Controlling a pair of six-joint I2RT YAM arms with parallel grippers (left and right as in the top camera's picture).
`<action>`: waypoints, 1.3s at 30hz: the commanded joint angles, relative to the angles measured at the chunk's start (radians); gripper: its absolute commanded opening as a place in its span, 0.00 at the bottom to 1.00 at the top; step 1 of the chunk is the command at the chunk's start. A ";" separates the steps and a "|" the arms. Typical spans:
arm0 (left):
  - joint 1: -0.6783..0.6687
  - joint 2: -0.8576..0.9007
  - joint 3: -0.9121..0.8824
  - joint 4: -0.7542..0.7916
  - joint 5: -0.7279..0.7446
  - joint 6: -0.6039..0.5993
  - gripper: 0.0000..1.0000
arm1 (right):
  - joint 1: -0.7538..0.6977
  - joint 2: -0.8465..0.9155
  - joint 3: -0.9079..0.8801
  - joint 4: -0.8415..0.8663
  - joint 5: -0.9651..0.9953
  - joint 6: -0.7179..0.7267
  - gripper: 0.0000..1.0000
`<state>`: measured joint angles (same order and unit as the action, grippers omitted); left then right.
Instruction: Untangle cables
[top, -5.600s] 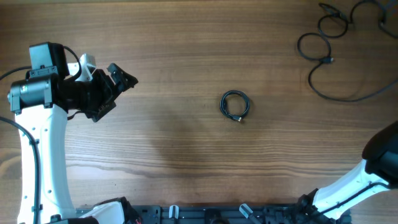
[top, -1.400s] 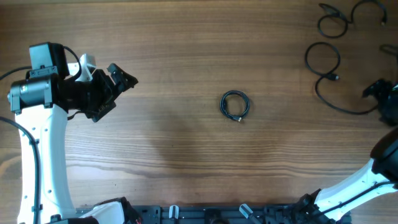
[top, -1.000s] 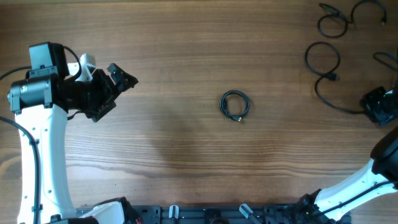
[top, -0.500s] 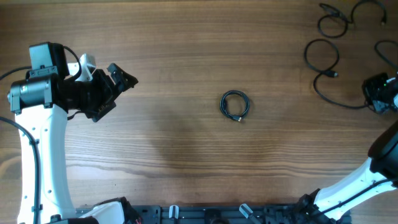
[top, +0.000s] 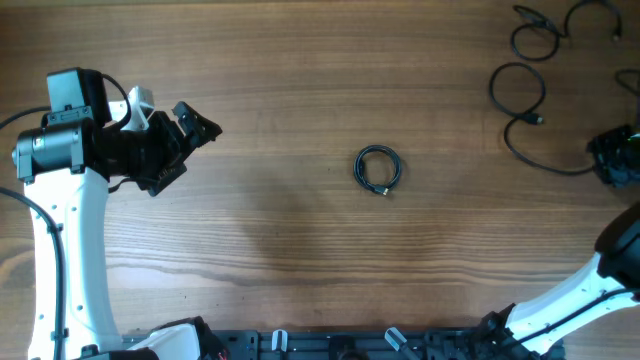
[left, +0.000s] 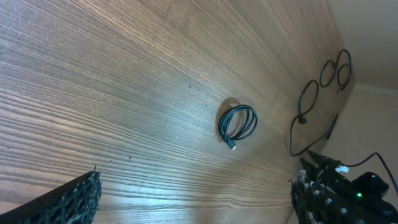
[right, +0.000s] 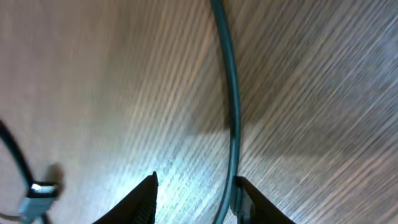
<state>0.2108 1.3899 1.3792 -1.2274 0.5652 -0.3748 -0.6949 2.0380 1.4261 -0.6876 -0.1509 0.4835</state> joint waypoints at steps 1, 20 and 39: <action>0.005 -0.006 0.012 0.003 -0.003 0.021 1.00 | 0.027 -0.013 -0.066 0.007 0.058 -0.009 0.40; 0.005 -0.006 0.012 0.003 -0.003 0.021 1.00 | 0.048 0.062 -0.112 0.220 -0.133 0.045 0.20; 0.005 -0.006 0.012 0.003 -0.003 0.021 1.00 | 0.048 -0.468 0.084 -0.076 -0.544 -0.065 0.99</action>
<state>0.2108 1.3899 1.3792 -1.2266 0.5652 -0.3748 -0.6521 1.6436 1.4979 -0.6743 -0.4286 0.4656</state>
